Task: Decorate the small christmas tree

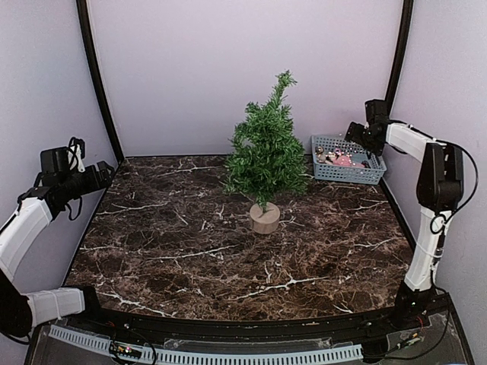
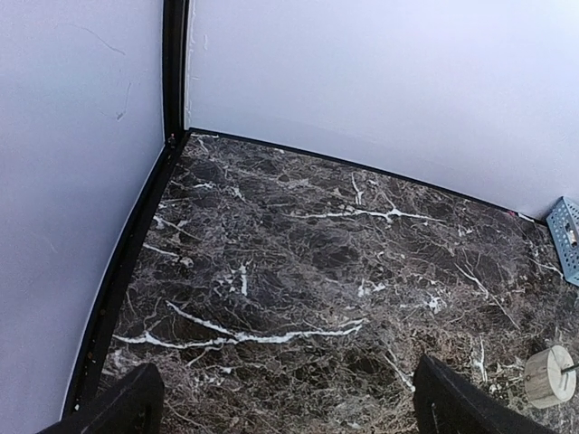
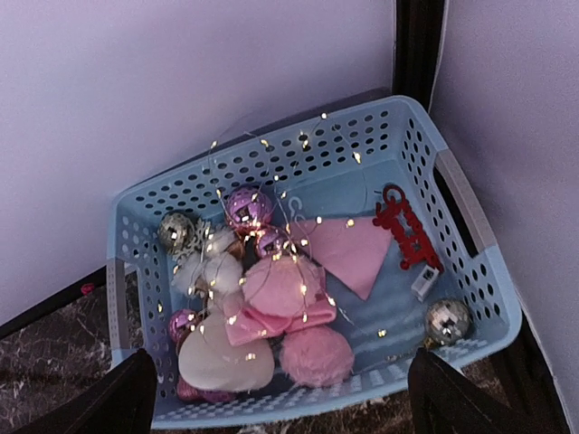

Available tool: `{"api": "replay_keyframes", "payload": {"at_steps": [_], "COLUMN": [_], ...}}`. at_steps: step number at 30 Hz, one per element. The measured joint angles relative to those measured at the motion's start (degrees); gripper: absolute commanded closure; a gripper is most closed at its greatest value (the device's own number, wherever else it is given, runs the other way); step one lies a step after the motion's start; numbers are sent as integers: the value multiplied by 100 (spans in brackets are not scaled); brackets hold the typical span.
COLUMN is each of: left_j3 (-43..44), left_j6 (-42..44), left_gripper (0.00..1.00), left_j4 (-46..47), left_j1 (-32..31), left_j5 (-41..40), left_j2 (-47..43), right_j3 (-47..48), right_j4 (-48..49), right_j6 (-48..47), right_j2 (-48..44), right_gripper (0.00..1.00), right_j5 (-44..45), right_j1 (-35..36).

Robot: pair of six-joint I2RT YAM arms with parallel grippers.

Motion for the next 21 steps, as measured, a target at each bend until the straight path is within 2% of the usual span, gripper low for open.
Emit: {"api": "replay_keyframes", "payload": {"at_steps": [7,9,15,17,21], "left_j3": [0,0,0,0,0], "left_j6": [-2,-2,2,2,20], "left_gripper": [1,2,3,3,3], "left_j4": [13,44,81,81,83], "left_j1": [258,291,315,323,323], "left_j5": [223,289,411,413,391], "left_j2": [120,144,328,354,352], "right_j3": [2103,2594,2955,2946,2933], "right_j4": [-334,-413,-398,-291,-59], "right_j6": [-39,-9,310,435,608], "right_j2": [1770,2225,2933,3060,3123], "right_gripper": [2,6,17,28,67], "right_j5": [-256,-289,-415,-511,-671], "right_j1": [-210,-225,-227,-238,-302]}}
